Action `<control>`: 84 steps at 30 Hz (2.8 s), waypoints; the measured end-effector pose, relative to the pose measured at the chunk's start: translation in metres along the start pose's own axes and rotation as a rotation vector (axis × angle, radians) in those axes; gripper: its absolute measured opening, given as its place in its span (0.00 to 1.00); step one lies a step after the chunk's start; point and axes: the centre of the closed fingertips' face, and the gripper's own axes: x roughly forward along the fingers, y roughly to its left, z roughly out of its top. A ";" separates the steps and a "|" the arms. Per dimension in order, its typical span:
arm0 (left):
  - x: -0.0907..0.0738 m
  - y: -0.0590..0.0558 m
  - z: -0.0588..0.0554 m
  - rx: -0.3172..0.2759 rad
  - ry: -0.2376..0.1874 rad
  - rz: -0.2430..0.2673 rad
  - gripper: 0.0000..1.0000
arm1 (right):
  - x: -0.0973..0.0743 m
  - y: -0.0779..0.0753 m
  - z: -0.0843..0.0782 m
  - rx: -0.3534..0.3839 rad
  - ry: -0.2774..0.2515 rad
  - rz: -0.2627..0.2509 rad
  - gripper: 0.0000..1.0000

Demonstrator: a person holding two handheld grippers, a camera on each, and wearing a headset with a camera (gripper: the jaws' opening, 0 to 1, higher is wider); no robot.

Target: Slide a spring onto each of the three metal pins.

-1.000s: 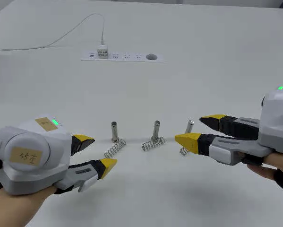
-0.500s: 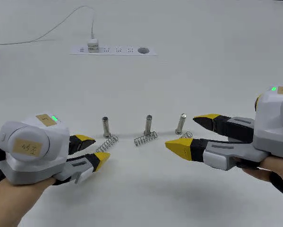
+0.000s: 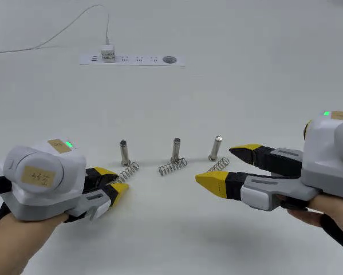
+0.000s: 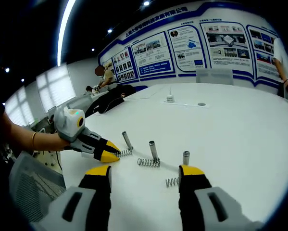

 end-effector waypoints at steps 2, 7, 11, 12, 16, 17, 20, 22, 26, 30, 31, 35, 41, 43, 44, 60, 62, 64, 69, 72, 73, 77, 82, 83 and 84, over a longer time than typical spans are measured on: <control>0.000 -0.001 0.000 0.002 0.000 -0.006 0.12 | 0.000 0.000 0.000 0.007 0.001 -0.002 0.58; -0.002 -0.001 -0.001 0.005 -0.001 -0.018 0.10 | 0.001 0.001 0.001 0.013 0.000 -0.003 0.57; -0.002 -0.001 -0.001 0.002 -0.003 -0.016 0.10 | 0.001 0.003 0.002 0.020 -0.005 -0.002 0.57; -0.003 -0.002 -0.001 -0.031 -0.007 -0.019 0.10 | 0.001 0.004 0.002 0.022 -0.007 -0.002 0.57; -0.008 -0.007 0.010 -0.139 -0.076 -0.046 0.09 | 0.002 0.006 0.004 0.040 -0.016 0.004 0.56; -0.010 -0.006 0.013 -0.143 -0.082 -0.048 0.09 | 0.002 0.008 0.006 0.053 -0.026 0.008 0.56; -0.015 -0.012 0.024 -0.172 -0.127 -0.072 0.09 | 0.002 0.013 0.014 0.087 -0.062 0.029 0.55; -0.020 -0.016 0.032 -0.191 -0.156 -0.083 0.09 | 0.003 0.014 0.018 0.101 -0.076 0.036 0.55; -0.028 -0.023 0.044 -0.204 -0.201 -0.100 0.09 | 0.006 0.018 0.025 0.127 -0.098 0.055 0.53; -0.038 -0.027 0.059 -0.205 -0.265 -0.103 0.10 | 0.010 0.025 0.035 0.158 -0.125 0.079 0.51; -0.040 -0.028 0.062 -0.205 -0.275 -0.105 0.10 | 0.010 0.025 0.036 0.163 -0.129 0.082 0.50; -0.049 -0.035 0.075 -0.193 -0.313 -0.117 0.10 | 0.014 0.034 0.046 0.205 -0.161 0.116 0.48; -0.058 -0.042 0.089 -0.182 -0.362 -0.129 0.10 | 0.019 0.046 0.056 0.266 -0.196 0.161 0.42; -0.060 -0.045 0.093 -0.190 -0.378 -0.144 0.10 | 0.020 0.050 0.059 0.294 -0.206 0.179 0.40; -0.061 -0.047 0.095 -0.207 -0.392 -0.155 0.10 | 0.020 0.052 0.061 0.309 -0.212 0.190 0.38; -0.073 -0.062 0.112 -0.218 -0.481 -0.232 0.10 | 0.024 0.071 0.071 0.448 -0.222 0.312 0.20; -0.074 -0.063 0.113 -0.215 -0.487 -0.237 0.10 | 0.024 0.073 0.072 0.478 -0.226 0.334 0.18; -0.074 -0.064 0.113 -0.211 -0.489 -0.241 0.10 | 0.023 0.075 0.073 0.503 -0.234 0.349 0.15; -0.078 -0.066 0.116 -0.201 -0.502 -0.247 0.10 | 0.021 0.079 0.078 0.555 -0.258 0.401 0.12; -0.080 -0.066 0.118 -0.187 -0.509 -0.244 0.10 | 0.020 0.080 0.080 0.568 -0.269 0.417 0.12; -0.081 -0.065 0.118 -0.180 -0.507 -0.239 0.10 | 0.020 0.080 0.080 0.571 -0.269 0.422 0.12; -0.082 -0.066 0.118 -0.125 -0.486 -0.215 0.11 | 0.020 0.083 0.081 0.560 -0.271 0.431 0.11; -0.078 -0.065 0.111 -0.040 -0.415 -0.175 0.11 | 0.023 0.087 0.077 0.485 -0.246 0.417 0.11; -0.077 -0.064 0.109 -0.027 -0.404 -0.166 0.11 | 0.024 0.087 0.077 0.468 -0.244 0.410 0.11; -0.076 -0.064 0.108 -0.016 -0.394 -0.155 0.11 | 0.024 0.088 0.076 0.459 -0.241 0.407 0.11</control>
